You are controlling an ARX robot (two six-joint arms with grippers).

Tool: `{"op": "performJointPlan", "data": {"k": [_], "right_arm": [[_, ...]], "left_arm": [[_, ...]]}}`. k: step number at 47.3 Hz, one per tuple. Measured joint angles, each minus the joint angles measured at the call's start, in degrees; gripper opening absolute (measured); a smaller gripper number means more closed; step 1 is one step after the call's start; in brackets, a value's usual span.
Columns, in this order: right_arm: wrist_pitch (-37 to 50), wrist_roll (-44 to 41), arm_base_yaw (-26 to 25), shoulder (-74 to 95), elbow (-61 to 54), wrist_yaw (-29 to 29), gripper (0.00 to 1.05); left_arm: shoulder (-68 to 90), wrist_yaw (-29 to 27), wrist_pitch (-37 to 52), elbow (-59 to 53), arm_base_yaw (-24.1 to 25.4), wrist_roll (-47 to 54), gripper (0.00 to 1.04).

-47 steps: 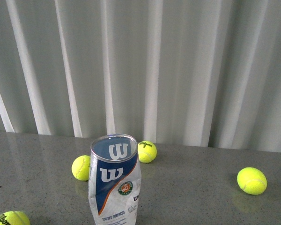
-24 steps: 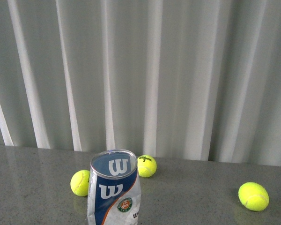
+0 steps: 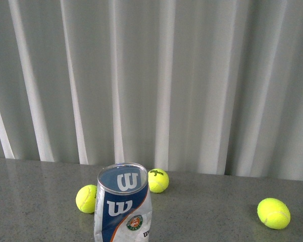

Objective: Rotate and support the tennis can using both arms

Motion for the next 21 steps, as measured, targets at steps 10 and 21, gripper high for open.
{"op": "performJointPlan", "data": {"k": [10,21], "right_arm": [[0.0,0.0,0.0,0.0,0.0,0.0,0.98],[0.0,0.0,0.0,0.02,0.0,0.0,0.98]], "left_arm": [[0.0,0.0,0.0,0.0,0.0,0.0,0.98],[0.0,0.0,0.0,0.0,0.0,0.0,0.98]]}}
